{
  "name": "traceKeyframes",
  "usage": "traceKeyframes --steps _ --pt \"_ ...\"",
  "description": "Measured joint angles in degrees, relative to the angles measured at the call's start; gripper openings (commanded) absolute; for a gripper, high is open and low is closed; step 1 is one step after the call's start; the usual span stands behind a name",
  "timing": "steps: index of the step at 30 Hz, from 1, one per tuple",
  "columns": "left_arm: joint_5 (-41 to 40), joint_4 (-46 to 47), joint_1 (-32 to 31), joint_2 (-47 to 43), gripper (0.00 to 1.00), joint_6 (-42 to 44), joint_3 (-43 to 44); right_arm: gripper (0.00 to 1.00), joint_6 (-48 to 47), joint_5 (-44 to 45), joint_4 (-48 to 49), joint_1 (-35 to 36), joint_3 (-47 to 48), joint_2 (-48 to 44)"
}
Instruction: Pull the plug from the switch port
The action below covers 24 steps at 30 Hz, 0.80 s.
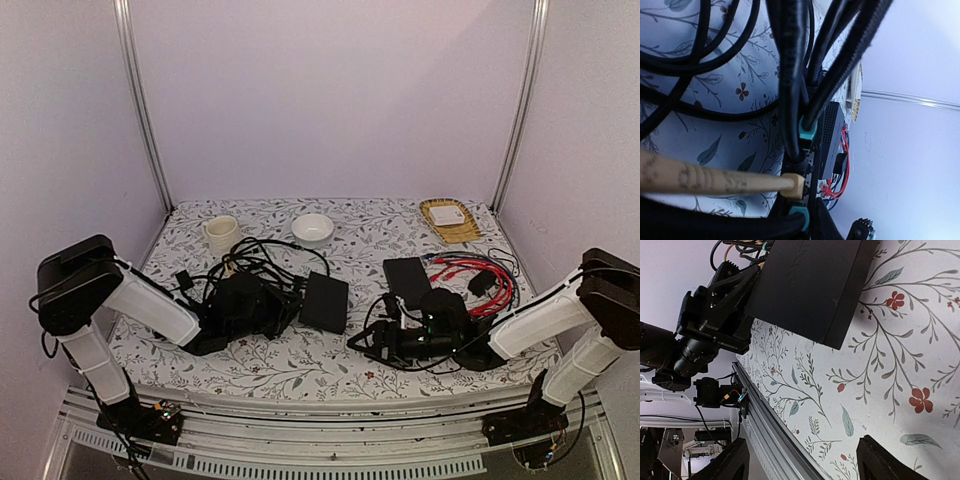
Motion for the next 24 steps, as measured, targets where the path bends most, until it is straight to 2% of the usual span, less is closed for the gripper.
traceKeyframes --steps 4,9,12,17,24 --pt "0.5 -0.5 0.0 -0.5 0.09 -2.3 -0.2 0.77 3.9 2.5 8.8 2.4 0.3 7.6" --pt "0.4 -1.8 -0.1 -1.2 0.09 -5.6 -0.2 0.84 11.2 5.7 23.6 4.8 1.2 18.5" --pt "0.4 -3.1 -0.3 -1.9 0.09 -6.6 -0.2 0.84 15.0 8.0 31.7 6.0 2.5 23.5" --pt "0.1 -5.4 -0.7 -2.5 0.09 -7.5 0.6 0.84 18.5 11.7 39.1 6.8 4.0 26.5" --pt "-0.1 -6.6 -1.1 -2.5 0.09 -8.6 1.3 0.83 20.9 15.2 44.2 6.8 5.8 28.4"
